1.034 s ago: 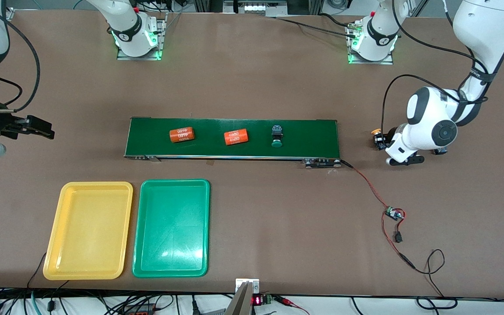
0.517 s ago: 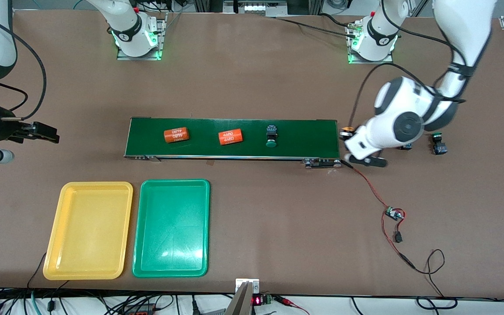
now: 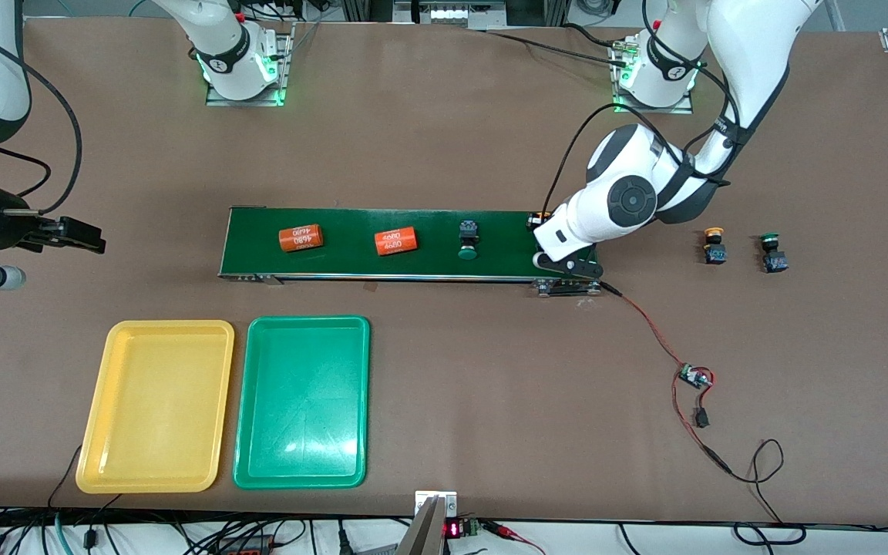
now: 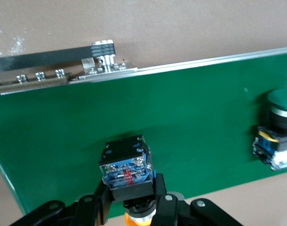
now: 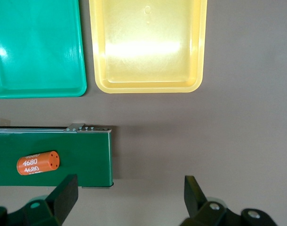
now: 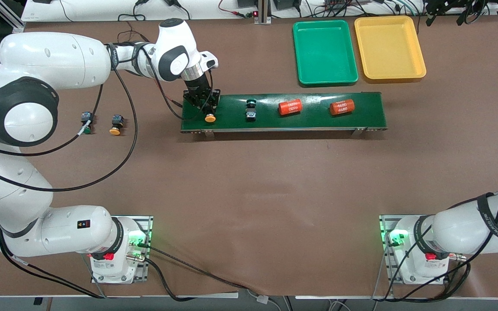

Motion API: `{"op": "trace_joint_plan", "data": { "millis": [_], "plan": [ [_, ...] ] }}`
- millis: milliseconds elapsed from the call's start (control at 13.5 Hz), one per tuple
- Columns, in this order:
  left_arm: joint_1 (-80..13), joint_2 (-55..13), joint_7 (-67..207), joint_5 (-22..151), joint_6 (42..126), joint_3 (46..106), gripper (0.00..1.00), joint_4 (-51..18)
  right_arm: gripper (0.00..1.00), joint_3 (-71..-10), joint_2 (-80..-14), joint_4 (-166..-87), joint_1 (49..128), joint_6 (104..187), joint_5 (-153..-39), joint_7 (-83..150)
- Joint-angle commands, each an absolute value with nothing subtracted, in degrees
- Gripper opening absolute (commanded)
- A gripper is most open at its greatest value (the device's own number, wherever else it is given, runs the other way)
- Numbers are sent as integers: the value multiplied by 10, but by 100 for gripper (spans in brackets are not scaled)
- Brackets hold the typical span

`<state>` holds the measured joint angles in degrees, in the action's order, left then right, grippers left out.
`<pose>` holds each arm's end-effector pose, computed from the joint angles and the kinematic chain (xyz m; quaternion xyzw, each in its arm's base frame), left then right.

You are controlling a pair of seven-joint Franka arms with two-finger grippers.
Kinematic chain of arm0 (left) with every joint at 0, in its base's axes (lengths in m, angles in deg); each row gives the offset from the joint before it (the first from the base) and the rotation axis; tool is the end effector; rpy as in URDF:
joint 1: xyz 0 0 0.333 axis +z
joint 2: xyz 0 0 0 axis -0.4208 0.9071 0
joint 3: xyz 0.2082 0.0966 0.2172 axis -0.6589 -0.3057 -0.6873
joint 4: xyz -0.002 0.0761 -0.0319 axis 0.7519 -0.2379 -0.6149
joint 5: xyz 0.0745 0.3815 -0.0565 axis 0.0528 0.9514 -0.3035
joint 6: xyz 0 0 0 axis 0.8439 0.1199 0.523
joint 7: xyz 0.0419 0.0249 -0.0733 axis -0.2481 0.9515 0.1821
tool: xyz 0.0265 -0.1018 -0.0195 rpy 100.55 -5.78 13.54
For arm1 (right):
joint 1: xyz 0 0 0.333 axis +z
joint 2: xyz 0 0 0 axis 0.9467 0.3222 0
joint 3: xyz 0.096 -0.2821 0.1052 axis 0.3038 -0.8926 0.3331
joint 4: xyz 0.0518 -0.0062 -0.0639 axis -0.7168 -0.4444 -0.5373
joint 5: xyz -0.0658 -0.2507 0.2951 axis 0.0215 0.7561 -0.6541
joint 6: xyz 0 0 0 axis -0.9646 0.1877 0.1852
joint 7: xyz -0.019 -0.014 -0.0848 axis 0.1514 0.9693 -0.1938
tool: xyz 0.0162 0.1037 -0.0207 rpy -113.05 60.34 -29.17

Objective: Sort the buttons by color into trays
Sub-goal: 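Place the yellow button on the belt while the right gripper reaches the belt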

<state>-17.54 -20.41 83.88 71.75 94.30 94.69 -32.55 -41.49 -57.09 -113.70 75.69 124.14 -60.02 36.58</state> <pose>0.5103 -0.2808 0.2534 0.9842 -0.0567 -0.1361 0.0981 0.6225 -0.0163 0.5243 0.9987 -0.0024 -0.0499 0.0068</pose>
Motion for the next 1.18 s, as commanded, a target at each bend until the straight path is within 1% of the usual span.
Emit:
{"op": "trace_joint_plan", "data": {
  "millis": [0, 74, 222, 296, 443, 591, 813, 887, 1034, 1108],
  "plan": [
    [-171, -207, 844, 715, 947, 939, 90, -324, 100, -409, -569, -1141, 766, 1236, -609, 375],
    [-169, -216, 845, 715, 942, 940, 100, -322, 100, -408, -569, -1141, 776, 1236, -609, 375],
    [-163, -250, 844, 715, 932, 934, 100, -320, 100, -408, -568, -1145, 809, 1236, -609, 377],
    [-162, -265, 841, 715, 910, 925, 100, -315, 100, -408, -562, -1145, 826, 1238, -615, 390],
    [-162, -284, 840, 715, 864, 886, 100, -294, 100, -408, -548, -1145, 850, 1242, -680, 432],
    [-162, -291, 838, 715, 833, 831, 100, -279, 100, -409, -532, -1145, 871, 1252, -749, 467],
    [-161, -299, 750, 715, 831, 753, 100, -289, 100, -409, -503, -1144, 933, 1277, -752, 529],
    [-162, -298, 691, 715, 829, 713, 100, -294, 100, -409, -495, -1144, 956, 1290, -748, 555],
    [-162, -291, 612, 716, 832, 650, 100, -301, 100, -410, -481, -1144, 1013, 1311, -742, 585],
    [-162, -288, 586, 718, 835, 630, 100, -309, 100, -411, -469, -1144, 1041, 1322, -731, 605]
  ]
}}
